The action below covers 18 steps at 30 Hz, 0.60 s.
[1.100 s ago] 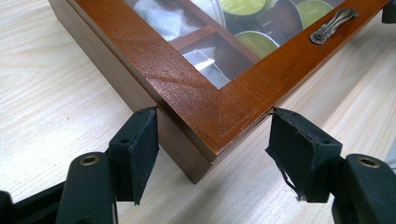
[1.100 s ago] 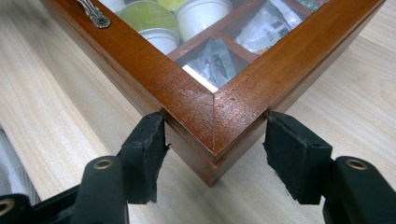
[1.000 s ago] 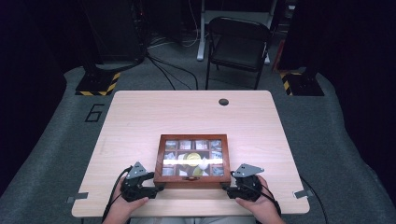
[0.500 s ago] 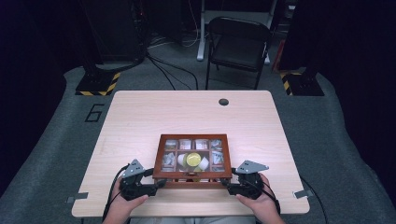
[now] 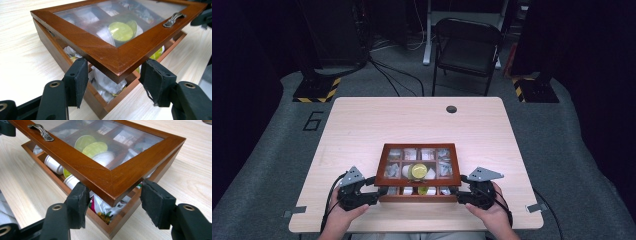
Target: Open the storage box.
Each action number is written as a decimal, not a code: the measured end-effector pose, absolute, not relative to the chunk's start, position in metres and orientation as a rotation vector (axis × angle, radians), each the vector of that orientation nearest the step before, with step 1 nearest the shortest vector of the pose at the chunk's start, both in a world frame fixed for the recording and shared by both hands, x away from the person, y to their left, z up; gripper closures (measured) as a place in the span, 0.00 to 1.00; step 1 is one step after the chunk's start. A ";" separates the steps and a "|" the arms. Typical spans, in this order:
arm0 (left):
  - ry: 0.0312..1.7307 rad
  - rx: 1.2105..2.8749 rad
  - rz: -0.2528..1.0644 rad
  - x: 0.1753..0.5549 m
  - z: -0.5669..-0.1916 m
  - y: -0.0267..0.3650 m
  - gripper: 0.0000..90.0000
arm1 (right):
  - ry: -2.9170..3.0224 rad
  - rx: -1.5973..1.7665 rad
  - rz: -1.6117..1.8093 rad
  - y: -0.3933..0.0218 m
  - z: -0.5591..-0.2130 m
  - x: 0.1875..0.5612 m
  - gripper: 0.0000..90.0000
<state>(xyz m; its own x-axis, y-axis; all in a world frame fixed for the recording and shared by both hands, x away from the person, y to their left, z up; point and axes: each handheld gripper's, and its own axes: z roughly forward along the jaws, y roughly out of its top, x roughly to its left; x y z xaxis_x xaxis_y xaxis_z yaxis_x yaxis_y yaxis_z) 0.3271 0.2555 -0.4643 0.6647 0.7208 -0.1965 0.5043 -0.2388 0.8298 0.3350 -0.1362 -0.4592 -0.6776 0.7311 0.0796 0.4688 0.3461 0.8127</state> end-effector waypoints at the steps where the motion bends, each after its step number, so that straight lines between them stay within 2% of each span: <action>1: 0.967 1.896 0.291 0.328 -0.463 0.255 0.43 | 2.306 1.070 1.257 -0.137 -0.458 0.336 0.44; 7: 1.007 1.882 0.324 0.332 -0.454 0.252 0.37 | 2.275 1.054 1.272 -0.137 -0.449 0.338 0.44; 16: 0.985 1.877 0.363 0.341 -0.438 0.255 0.38 | 2.265 1.053 1.300 -0.138 -0.433 0.347 0.43; 18: 0.980 1.865 0.369 0.344 -0.433 0.256 0.38 | 2.257 1.060 1.297 -0.138 -0.429 0.349 0.46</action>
<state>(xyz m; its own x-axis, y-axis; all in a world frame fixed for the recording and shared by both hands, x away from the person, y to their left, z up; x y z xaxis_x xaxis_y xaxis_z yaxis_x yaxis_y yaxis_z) 0.3439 0.2556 -0.4326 0.6310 0.7602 -0.1548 0.4689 -0.2148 0.8567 0.3494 -0.1381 -0.4288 -0.6689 0.7393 0.0779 0.4397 0.3089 0.8433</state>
